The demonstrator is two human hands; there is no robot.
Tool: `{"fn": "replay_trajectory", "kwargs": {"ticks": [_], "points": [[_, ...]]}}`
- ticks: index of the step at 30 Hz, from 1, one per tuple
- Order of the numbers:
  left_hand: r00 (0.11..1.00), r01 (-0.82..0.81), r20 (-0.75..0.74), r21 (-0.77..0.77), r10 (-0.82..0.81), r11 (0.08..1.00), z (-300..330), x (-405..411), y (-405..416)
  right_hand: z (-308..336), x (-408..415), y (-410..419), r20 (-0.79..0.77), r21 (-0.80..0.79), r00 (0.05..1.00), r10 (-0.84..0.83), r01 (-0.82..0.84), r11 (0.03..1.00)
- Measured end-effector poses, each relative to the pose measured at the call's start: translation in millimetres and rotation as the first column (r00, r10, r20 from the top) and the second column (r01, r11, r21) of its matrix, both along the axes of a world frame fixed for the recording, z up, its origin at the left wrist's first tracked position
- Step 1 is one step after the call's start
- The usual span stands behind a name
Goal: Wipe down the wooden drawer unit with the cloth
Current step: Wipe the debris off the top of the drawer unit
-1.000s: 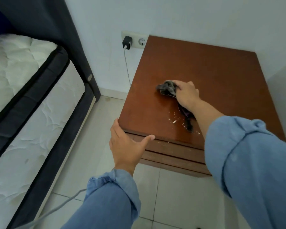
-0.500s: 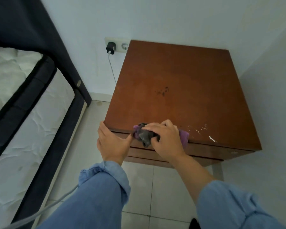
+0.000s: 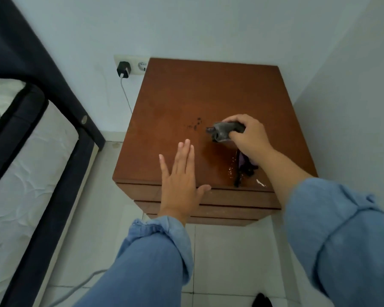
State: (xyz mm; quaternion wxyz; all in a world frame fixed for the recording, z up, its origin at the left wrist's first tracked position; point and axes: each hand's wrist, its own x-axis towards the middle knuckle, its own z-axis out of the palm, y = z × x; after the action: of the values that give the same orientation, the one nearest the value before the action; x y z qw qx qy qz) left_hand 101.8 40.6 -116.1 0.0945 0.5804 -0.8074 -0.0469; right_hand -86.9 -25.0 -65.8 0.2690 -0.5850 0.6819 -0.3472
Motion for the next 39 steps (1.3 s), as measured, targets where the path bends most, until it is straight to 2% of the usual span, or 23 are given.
{"fn": "replay_trajectory", "kwargs": {"ticks": [2,5,7,10,16,20,23,26,29,35,37,39], "points": [[1.0,-0.002,0.011,-0.008,0.002,1.0,-5,-8,1,-9,-11,-17,-0.078,0.035,0.997,0.012,-0.009,0.999],[0.999,-0.044,-0.001,0.008,0.044,0.999,-10,-13,2,-28,-15,-24,-0.366,0.128,0.928,0.067,-0.021,0.992],[0.999,-0.039,0.02,0.01,0.039,0.999,-13,-14,0,-41,-10,-16,-0.431,0.112,0.902,0.031,0.019,0.993],[0.999,-0.011,0.051,0.008,0.011,1.0,-13,-16,-1,-49,-4,6,-0.385,0.065,0.923,0.0,0.027,0.997],[0.994,-0.096,0.064,0.059,0.092,0.994,-12,-24,9,-52,6,69,-0.313,0.037,0.95,-0.008,0.021,0.999],[0.99,-0.136,0.033,0.041,0.135,0.99,-8,-37,16,-50,9,103,-0.263,0.05,0.964,-0.025,0.04,0.998],[0.997,-0.04,0.066,0.066,0.036,0.997,2,-50,23,-48,-2,128,-0.188,0.124,0.982,-0.03,0.054,0.991],[0.995,0.068,0.06,0.125,-0.076,0.99,17,-67,27,-33,-32,138,-0.041,0.174,0.985,-0.166,0.171,0.97],[0.991,0.13,0.019,0.154,-0.135,0.979,29,-84,21,-5,-66,122,0.098,0.168,0.97,-0.221,0.202,0.965],[0.971,0.216,0.058,0.213,-0.233,0.953,32,-107,-2,5,-104,40,0.037,0.103,0.978,-0.206,0.201,0.974],[0.964,0.233,0.077,0.209,-0.253,0.95,28,-110,-6,-7,-113,17,-0.021,0.152,0.978,-0.207,0.207,0.966],[0.972,0.209,0.066,0.209,-0.227,0.955,26,-111,-7,-21,-114,11,-0.15,0.259,0.981,-0.123,0.159,0.953]]}}
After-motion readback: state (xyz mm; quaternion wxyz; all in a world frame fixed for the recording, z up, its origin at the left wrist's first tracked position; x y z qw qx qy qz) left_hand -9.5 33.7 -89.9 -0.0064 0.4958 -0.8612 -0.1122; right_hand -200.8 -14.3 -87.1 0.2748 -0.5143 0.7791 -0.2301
